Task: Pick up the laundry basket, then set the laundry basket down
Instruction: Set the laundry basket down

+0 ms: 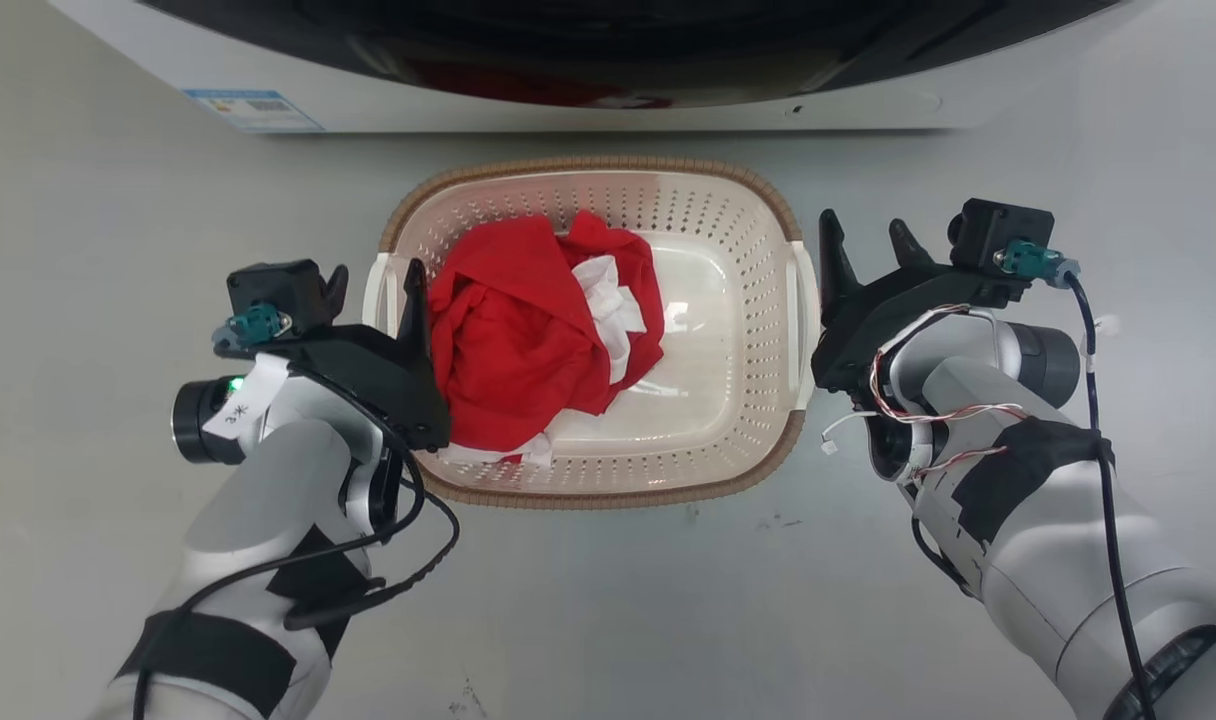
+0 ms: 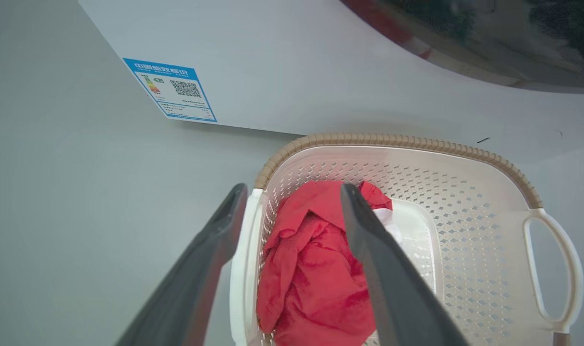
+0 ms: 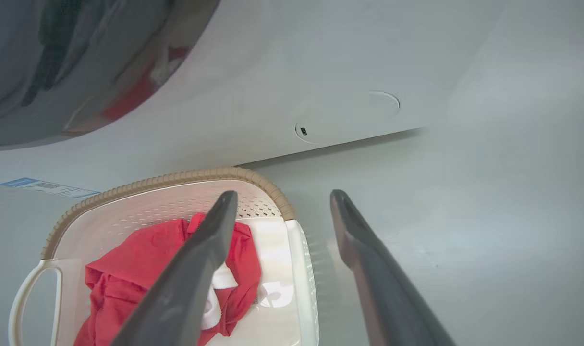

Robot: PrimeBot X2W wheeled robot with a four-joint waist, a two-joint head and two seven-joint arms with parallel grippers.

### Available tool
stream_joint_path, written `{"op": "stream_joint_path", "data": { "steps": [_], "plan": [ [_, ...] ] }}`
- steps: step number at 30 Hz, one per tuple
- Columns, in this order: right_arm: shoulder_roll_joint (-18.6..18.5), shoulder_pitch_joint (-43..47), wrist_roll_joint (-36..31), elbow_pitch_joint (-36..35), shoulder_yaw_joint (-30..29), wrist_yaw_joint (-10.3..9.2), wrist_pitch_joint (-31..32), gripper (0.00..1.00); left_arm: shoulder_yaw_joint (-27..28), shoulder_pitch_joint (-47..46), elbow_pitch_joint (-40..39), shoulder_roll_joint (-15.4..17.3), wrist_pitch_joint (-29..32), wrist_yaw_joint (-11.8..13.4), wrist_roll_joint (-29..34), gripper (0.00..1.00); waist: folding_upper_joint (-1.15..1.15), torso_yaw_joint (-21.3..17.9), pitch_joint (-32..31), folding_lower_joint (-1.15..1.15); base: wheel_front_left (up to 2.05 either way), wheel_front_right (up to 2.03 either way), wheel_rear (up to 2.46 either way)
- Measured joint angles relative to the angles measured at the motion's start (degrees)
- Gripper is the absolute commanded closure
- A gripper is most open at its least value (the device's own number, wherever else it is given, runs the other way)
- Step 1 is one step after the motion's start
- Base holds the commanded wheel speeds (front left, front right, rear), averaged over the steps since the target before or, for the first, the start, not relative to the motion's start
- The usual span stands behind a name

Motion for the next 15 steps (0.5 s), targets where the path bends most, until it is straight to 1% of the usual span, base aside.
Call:
{"op": "stream_joint_path", "data": {
  "steps": [4,10,15],
  "plan": [
    [0.0,2.1,-1.6,-2.1,-1.3,0.22,0.0,0.00,0.8,3.9,-2.4,0.7,0.0,-0.5,1.6,0.00,0.00,-0.8,-3.7,0.00,0.00,0.00,0.00],
    [0.0,5.4,-3.9,-4.2,-3.9,0.49,0.0,0.00,2.5,9.6,-6.0,2.4,0.0,-0.4,3.3,0.00,0.00,-1.9,-8.5,0.00,0.00,0.00,0.00],
    [-0.3,9.4,-5.9,-6.4,-5.8,0.49,0.0,0.00,4.2,14.4,-10.0,3.5,0.0,0.2,5.1,0.00,0.00,-2.7,-12.6,-0.01,0.00,0.00,0.00]
  ]
}}
